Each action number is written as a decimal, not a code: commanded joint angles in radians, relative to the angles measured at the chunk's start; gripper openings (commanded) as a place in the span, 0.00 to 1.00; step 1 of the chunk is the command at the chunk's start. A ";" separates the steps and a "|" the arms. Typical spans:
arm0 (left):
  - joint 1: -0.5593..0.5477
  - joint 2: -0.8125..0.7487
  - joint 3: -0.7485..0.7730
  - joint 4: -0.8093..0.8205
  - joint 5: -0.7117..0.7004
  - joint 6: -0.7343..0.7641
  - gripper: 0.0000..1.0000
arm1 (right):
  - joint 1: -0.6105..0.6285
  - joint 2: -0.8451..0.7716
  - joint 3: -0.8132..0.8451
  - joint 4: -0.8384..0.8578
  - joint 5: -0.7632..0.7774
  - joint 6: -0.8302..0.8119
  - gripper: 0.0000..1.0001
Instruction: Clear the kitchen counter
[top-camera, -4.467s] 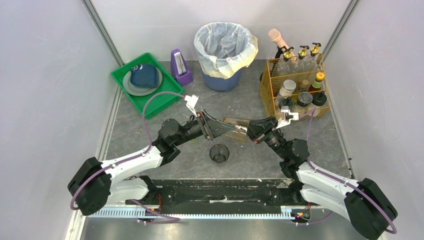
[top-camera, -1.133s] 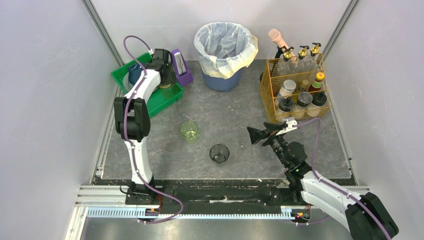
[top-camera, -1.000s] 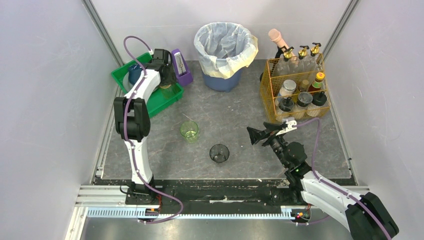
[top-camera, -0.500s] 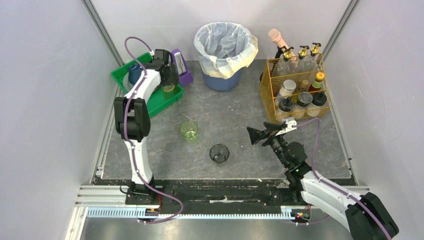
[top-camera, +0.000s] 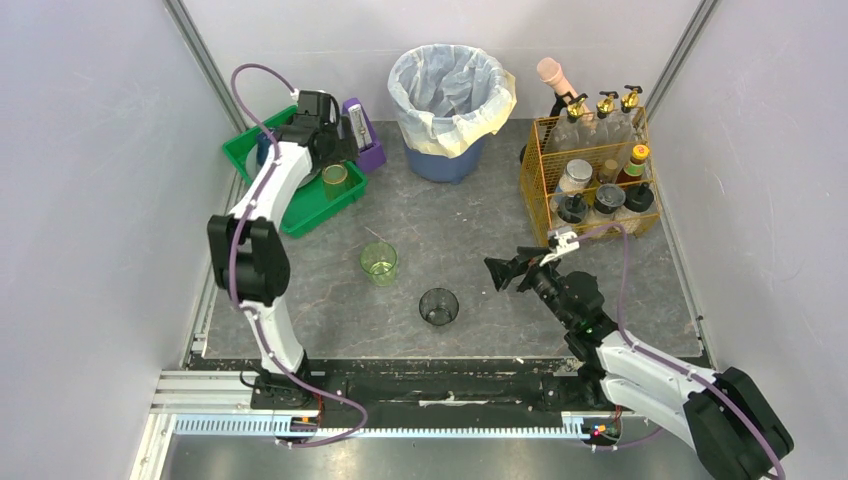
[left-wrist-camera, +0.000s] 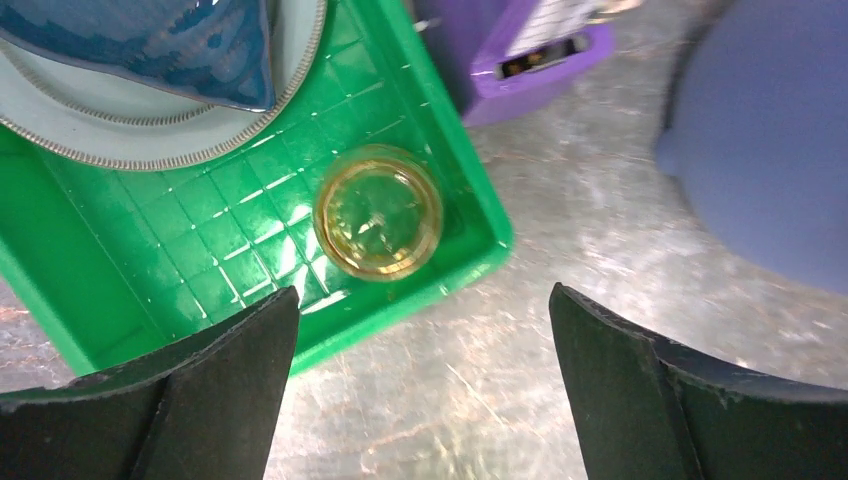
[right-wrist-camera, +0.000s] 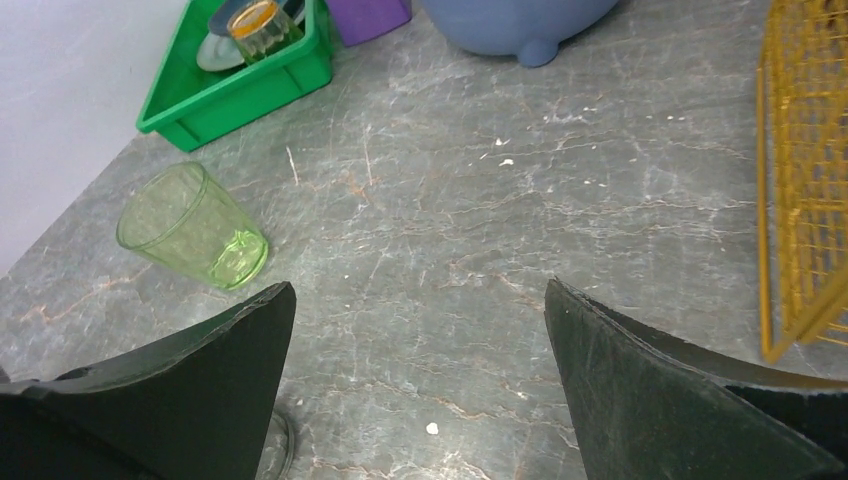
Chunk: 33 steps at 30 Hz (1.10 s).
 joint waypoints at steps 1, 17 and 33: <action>-0.040 -0.215 -0.045 0.019 0.038 -0.041 1.00 | 0.010 0.050 0.118 -0.098 -0.085 -0.013 0.98; -0.185 -0.972 -0.696 0.118 0.100 -0.111 1.00 | 0.227 0.156 0.466 -0.665 -0.108 -0.106 0.89; -0.184 -1.559 -1.133 0.189 0.236 -0.152 1.00 | 0.380 0.382 0.704 -1.037 -0.007 -0.134 0.62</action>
